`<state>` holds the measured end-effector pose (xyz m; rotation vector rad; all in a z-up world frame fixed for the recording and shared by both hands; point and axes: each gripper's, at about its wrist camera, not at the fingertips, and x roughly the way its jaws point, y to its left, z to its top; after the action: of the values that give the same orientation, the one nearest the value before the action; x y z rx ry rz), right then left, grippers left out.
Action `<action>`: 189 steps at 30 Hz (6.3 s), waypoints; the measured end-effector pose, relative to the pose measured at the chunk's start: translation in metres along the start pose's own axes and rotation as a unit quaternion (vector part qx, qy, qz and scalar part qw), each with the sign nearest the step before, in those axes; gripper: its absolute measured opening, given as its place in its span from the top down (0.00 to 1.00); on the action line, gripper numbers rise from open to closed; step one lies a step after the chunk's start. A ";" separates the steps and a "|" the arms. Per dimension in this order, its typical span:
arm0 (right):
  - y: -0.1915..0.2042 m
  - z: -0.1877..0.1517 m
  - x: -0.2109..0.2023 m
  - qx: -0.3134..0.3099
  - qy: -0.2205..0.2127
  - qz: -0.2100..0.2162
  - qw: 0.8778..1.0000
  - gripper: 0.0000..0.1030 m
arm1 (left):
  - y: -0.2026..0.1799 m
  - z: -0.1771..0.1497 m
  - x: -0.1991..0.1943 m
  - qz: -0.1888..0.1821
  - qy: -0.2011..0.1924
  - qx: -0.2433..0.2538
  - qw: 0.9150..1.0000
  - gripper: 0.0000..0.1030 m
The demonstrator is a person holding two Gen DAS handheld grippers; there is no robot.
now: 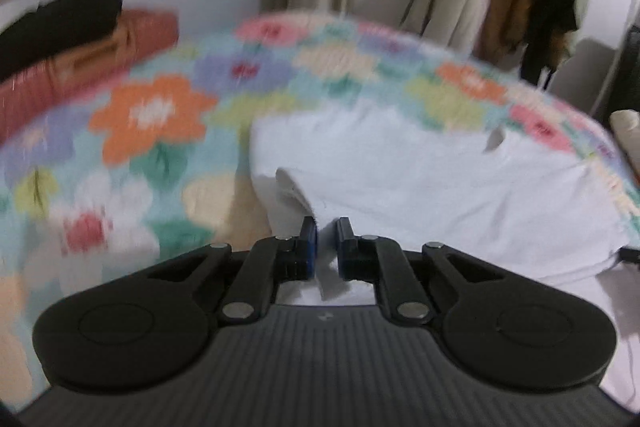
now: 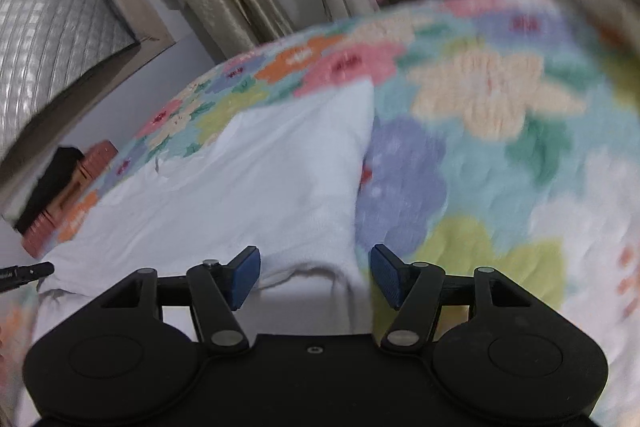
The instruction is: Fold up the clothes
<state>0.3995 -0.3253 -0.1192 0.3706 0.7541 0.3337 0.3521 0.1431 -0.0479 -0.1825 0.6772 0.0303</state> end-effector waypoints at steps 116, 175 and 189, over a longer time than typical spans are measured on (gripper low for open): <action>-0.003 -0.024 -0.080 0.220 0.007 0.214 0.952 0.49 | 0.027 -0.084 -0.104 -0.024 0.072 -0.108 0.991 0.34; 0.044 -0.031 -0.091 0.024 0.016 0.034 0.999 0.86 | 0.029 -0.108 -0.116 -0.073 0.098 -0.147 0.982 0.87; 0.039 -0.029 -0.080 0.018 0.022 0.030 0.999 0.86 | 0.022 -0.107 -0.116 -0.060 0.080 -0.140 0.985 0.94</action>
<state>0.3183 -0.3190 -0.0735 0.4218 0.7945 0.3861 0.1935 0.1493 -0.0607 -0.5014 0.8208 -0.0056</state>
